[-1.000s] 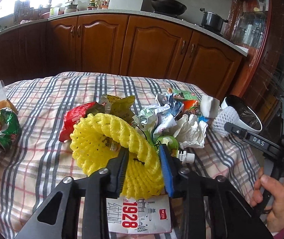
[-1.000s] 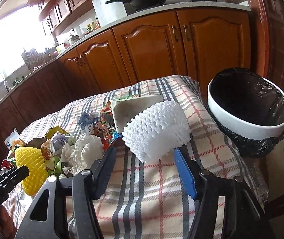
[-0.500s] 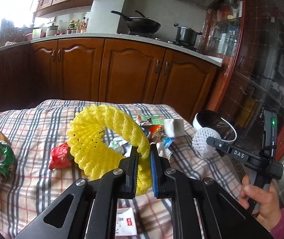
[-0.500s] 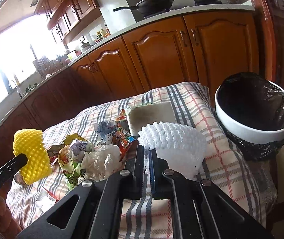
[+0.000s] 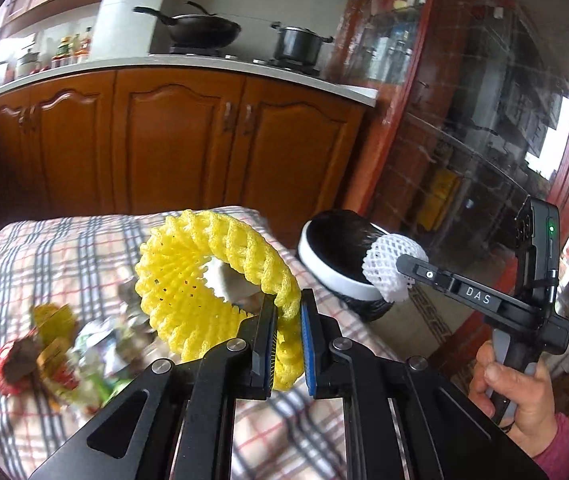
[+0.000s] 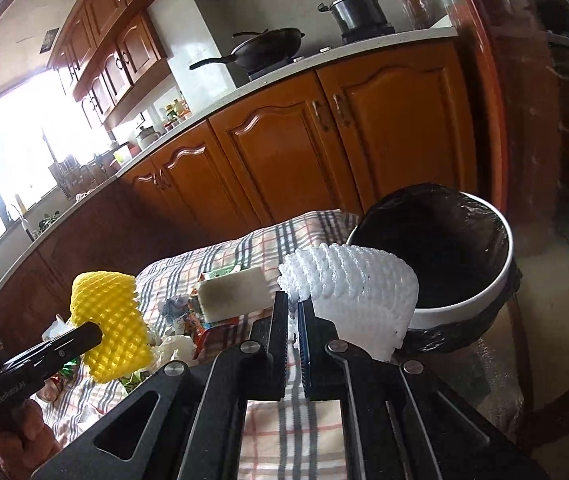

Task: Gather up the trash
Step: 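Carry both foam nets over the black-lined bin and open both tools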

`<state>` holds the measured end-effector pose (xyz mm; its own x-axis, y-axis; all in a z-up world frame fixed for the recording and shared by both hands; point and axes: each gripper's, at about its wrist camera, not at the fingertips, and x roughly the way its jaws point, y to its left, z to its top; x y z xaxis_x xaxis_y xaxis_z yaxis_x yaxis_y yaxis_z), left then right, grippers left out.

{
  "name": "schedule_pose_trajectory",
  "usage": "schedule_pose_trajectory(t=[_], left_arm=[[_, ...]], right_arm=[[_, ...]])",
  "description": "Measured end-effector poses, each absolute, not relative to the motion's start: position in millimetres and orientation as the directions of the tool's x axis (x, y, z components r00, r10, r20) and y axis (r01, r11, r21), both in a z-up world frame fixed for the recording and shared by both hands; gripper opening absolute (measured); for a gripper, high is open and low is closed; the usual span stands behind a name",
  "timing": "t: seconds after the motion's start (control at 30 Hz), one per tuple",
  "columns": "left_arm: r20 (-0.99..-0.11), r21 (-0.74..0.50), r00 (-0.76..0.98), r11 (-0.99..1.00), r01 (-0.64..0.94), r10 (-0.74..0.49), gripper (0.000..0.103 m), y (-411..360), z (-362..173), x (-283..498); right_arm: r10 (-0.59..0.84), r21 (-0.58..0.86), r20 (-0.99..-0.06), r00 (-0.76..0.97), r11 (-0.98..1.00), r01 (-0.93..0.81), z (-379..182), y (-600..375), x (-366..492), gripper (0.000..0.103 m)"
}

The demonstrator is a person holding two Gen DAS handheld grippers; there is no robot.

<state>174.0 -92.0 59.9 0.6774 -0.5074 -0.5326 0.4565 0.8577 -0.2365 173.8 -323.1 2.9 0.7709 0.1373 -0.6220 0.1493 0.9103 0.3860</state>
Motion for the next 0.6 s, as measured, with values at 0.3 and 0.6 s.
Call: schedule_pose_trajectory(t=[0.3,0.6], left_arm=[[-0.559,-0.256,0.591,0.799,0.544,-0.581,0.01,-129.1,63.4,244.8],[-0.587,-0.305,0.499,0.745,0.593,-0.638,0.01,-180.8,62.1,329.2]], right_arm=[[0.152,0.456,-0.625,0.765,0.867,0.2,-6.6,-375.1,188.9,0.005],[0.178,0.504,-0.628,0.757,0.834,0.223,-17.7,-422.0,212.0,0.005]])
